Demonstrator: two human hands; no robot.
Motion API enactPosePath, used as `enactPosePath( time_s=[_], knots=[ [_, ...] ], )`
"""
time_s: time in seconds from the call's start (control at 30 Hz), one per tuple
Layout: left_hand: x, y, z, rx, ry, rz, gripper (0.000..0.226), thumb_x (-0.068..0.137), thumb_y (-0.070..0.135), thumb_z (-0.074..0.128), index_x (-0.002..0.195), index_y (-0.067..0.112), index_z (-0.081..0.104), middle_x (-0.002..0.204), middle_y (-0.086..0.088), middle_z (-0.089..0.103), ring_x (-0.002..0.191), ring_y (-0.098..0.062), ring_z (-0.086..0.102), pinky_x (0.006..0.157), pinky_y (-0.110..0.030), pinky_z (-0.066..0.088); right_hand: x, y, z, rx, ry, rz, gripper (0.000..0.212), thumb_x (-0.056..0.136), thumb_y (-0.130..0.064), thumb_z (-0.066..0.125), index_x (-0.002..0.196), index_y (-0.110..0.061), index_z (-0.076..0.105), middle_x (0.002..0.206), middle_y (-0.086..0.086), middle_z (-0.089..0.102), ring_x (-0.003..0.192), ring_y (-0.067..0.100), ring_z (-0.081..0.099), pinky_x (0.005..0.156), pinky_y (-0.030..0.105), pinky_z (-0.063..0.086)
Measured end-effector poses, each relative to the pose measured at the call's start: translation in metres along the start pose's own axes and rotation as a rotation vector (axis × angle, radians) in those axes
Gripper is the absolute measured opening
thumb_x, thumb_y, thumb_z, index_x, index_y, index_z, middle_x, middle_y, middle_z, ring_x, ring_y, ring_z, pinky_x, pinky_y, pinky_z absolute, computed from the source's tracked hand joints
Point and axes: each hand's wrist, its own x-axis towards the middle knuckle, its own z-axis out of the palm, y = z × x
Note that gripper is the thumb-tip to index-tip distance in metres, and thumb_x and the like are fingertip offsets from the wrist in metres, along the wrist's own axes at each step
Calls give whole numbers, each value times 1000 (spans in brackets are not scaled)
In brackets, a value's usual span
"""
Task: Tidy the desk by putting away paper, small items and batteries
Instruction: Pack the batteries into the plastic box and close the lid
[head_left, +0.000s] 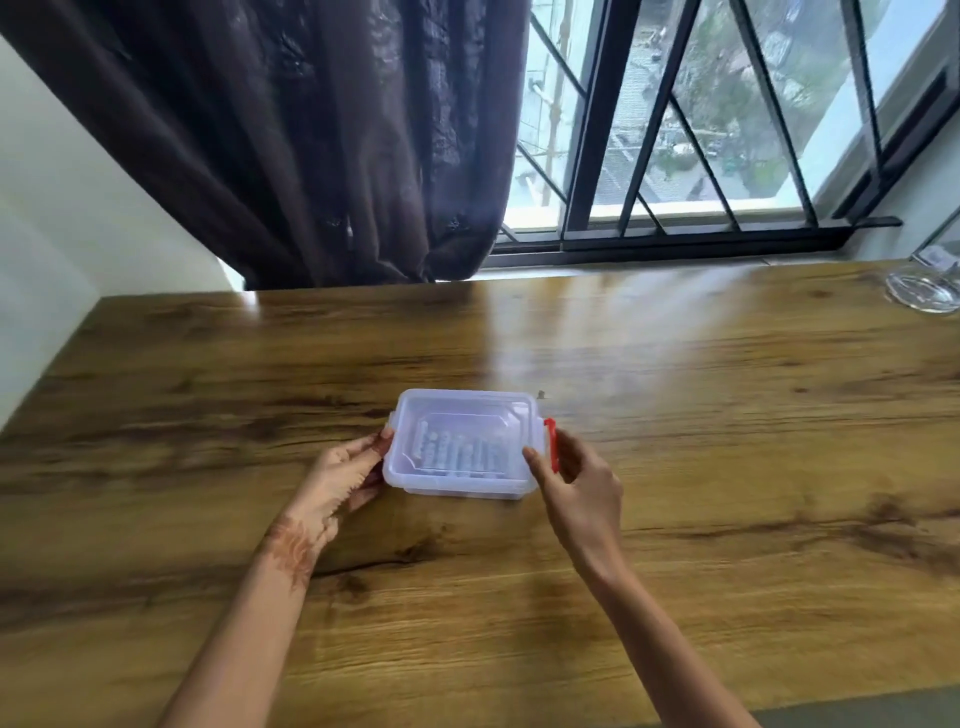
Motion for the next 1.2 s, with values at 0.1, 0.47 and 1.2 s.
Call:
enactPosePath(
  time_s=[0.1,0.47,1.2],
  knots=[
    [-2,2,-4,-138,-106,-64,22,90,30,52,91,13,66,68,4,73,62,-2,68,51,-13,51,1,5,7,79,12,86,46,80,-19,71,124,-12,58,116,2,66,102,5,61,94,25,47],
    [15,7,-6,-181,-63,-37,13,84,3,60,97,3,66,62,2,70,58,-8,65,62,-22,54,-4,4,20,208,125,141,42,81,-4,67,121,-8,59,113,2,66,101,9,62,98,35,47],
    [-6,-16,17,402,248,591,42,79,9,69,120,7,60,95,-4,72,82,-10,63,82,-38,55,-15,-7,31,0,222,39,45,85,-3,61,129,-7,51,125,5,59,113,7,55,101,24,41]
  ],
)
